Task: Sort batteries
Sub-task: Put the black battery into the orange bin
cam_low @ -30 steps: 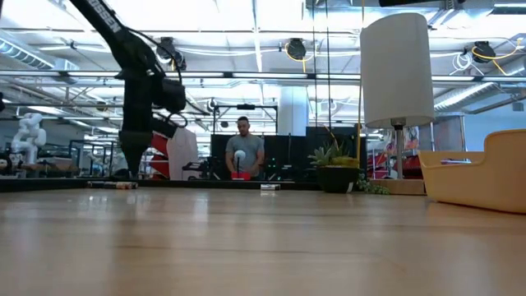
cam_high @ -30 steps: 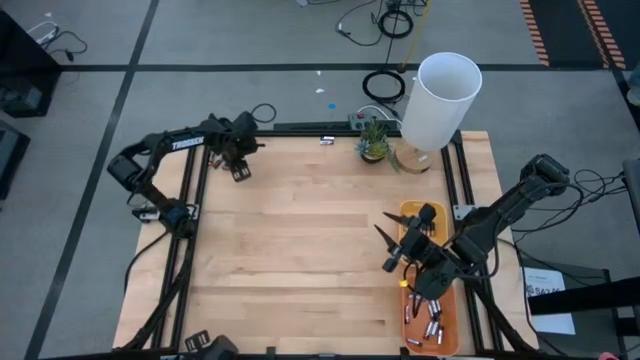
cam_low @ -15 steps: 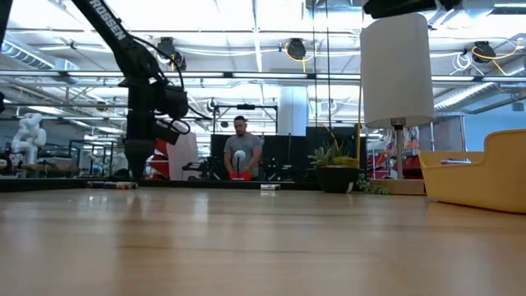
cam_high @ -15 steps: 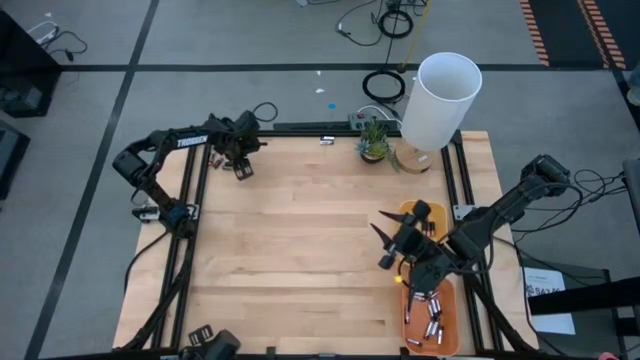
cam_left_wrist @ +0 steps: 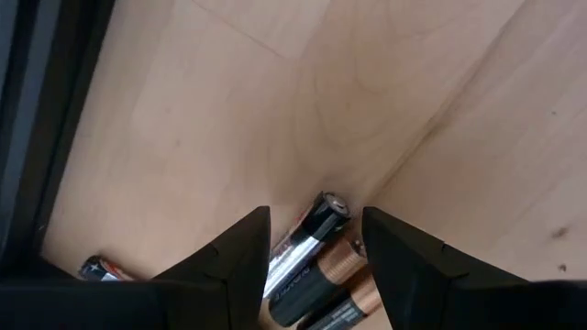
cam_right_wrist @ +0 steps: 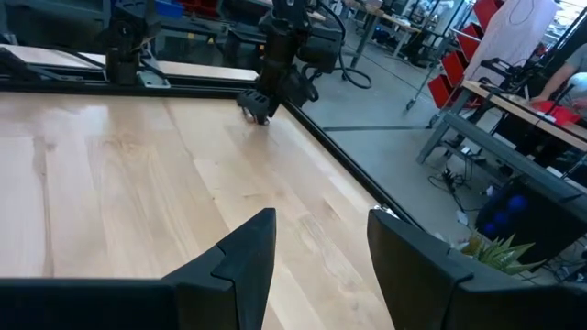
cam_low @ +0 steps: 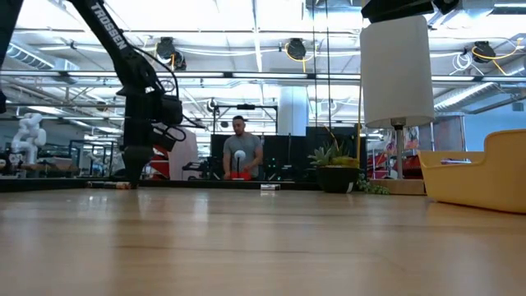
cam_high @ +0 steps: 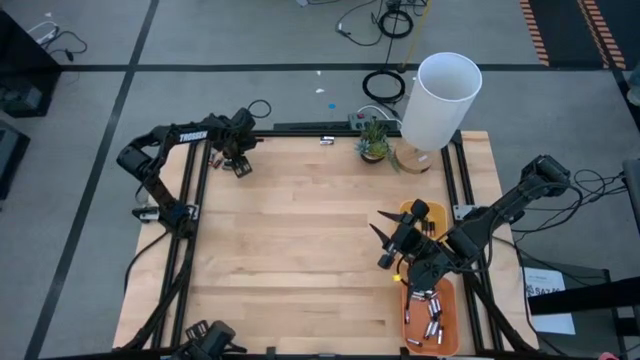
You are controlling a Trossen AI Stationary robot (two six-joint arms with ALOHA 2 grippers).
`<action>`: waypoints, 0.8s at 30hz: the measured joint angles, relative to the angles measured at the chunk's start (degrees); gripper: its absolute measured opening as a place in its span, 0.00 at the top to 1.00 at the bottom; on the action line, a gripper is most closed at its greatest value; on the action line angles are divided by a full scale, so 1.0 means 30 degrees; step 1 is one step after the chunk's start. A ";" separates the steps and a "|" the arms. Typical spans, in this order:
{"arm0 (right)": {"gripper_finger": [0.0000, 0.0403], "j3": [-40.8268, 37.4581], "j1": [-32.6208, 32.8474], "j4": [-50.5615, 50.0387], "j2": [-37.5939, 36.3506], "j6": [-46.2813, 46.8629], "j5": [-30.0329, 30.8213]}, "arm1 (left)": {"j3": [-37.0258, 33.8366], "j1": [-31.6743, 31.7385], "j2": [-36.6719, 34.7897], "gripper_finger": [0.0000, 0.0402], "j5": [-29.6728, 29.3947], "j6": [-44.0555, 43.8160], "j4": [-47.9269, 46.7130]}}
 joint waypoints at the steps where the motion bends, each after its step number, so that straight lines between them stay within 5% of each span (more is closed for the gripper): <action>1: 0.59 0.0000 0.0000 -0.0005 0.0000 0.0000 0.0000 | 0.0000 0.0035 0.0099 0.54 0.0007 0.0014 0.0000; 12: 0.59 -0.0001 -0.0015 0.0039 0.0000 0.0219 0.0007 | 0.0095 0.0115 0.1025 0.55 0.0174 0.0398 0.0274; 24: 0.59 -0.0007 -0.0015 0.0188 -0.0007 0.0219 0.0007 | 0.0219 0.0077 0.1097 0.73 0.0397 0.0503 0.0409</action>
